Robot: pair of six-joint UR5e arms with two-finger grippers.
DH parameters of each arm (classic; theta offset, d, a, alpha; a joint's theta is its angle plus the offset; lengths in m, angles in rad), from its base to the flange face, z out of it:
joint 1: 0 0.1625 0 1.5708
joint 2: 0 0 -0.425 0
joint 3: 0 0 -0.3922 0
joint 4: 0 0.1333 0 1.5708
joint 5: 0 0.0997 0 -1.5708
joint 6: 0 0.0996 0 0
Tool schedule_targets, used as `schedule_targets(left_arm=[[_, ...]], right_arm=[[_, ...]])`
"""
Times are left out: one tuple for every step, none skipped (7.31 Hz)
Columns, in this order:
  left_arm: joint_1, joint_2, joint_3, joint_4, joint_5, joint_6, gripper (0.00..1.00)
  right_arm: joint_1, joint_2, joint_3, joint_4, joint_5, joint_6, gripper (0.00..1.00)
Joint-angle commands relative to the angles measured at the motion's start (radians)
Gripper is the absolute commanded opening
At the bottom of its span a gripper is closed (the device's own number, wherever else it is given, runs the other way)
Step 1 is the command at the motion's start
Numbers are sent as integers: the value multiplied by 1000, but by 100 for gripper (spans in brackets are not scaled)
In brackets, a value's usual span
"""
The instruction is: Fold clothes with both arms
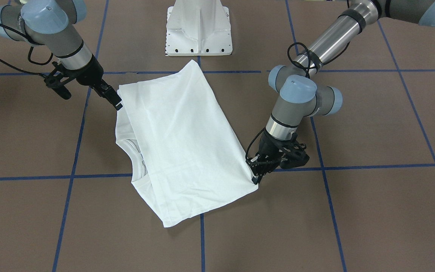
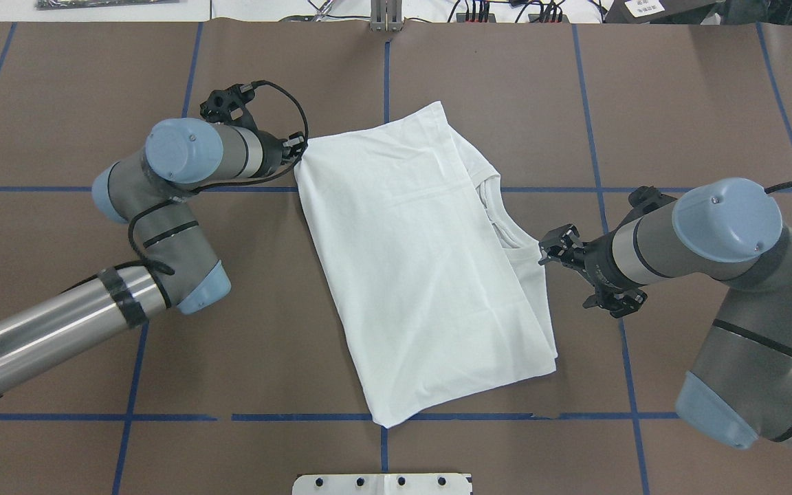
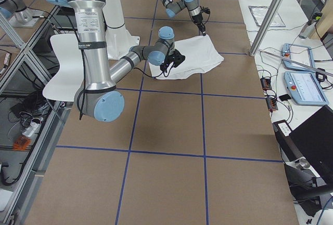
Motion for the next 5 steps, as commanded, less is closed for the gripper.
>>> schedule_targets(left_arm=[[-60, -154, 232, -68, 2, 17, 0], [-60, -177, 296, -102, 22, 35, 0], [-67, -203, 339, -129, 25, 49, 0], [-72, -237, 378, -133, 24, 53, 0], [-72, -246, 390, -136, 24, 54, 0]], right_arm=[[1, 49, -14, 2, -13, 3, 100], [-10, 62, -26, 5, -19, 9, 100], [-25, 94, -26, 4, -67, 17, 100], [-72, 94, -28, 2, -123, 17, 100], [-114, 92, -28, -2, -183, 18, 100]])
